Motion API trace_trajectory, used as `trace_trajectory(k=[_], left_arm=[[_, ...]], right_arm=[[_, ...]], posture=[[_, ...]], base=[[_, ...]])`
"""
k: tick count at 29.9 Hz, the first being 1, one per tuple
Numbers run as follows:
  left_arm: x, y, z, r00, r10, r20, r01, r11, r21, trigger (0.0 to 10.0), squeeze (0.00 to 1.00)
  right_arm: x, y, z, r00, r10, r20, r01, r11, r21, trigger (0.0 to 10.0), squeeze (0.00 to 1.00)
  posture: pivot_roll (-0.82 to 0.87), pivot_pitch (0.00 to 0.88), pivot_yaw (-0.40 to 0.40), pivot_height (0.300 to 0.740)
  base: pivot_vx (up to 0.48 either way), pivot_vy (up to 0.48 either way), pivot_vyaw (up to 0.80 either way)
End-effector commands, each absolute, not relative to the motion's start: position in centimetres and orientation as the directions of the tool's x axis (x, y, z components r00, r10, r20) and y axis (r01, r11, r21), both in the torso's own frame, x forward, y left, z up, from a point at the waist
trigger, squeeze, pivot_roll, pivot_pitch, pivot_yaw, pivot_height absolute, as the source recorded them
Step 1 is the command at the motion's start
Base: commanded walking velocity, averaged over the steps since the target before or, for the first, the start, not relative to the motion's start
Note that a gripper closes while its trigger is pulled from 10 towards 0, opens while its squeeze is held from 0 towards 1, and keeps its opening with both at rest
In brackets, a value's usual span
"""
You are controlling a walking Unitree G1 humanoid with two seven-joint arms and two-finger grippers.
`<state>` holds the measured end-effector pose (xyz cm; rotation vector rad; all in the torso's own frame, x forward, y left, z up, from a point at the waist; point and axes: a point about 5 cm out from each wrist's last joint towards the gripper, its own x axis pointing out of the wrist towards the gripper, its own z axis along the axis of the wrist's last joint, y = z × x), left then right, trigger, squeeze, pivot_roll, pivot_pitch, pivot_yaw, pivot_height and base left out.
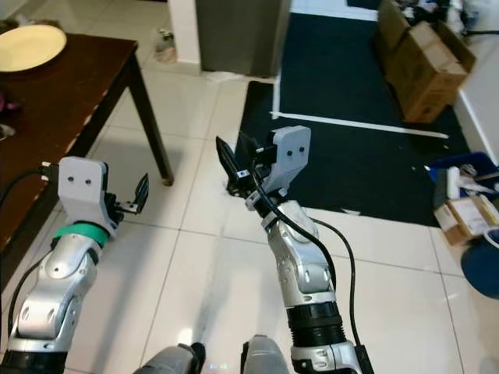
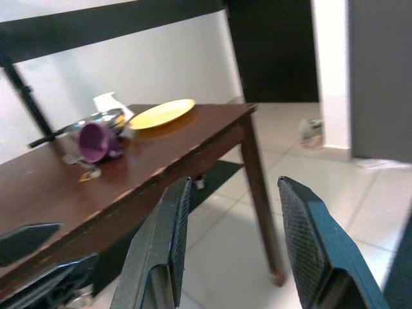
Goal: Setting the table
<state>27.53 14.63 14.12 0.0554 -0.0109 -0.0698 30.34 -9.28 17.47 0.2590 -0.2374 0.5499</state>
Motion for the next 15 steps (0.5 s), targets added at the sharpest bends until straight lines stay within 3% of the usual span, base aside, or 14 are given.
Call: trace_trajectory(k=[1, 15], left_arm=[[27.1, 14.8, 13.6, 0.998, -0.057, -0.029, 0.058, 0.998, 0.037, 10.0, 0.00], [26.5, 15.0, 13.9, 0.998, -0.056, -0.001, 0.056, 0.987, 0.154, 10.0, 0.00]], right_arm=[[30.1, -8.9, 16.9, 0.826, 0.495, 0.268, -0.550, 0.811, 0.198, 10.0, 0.00], [30.3, -9.9, 15.7, 0.873, 0.439, 0.211, -0.479, 0.853, 0.207, 10.0, 0.00]], posture=[[-0.04, 0.081, 0.044, 0.740], [-0.03, 0.086, 0.044, 0.740]], base=[[0.000, 0.000, 0.78], [0.000, 0.000, 0.78]])
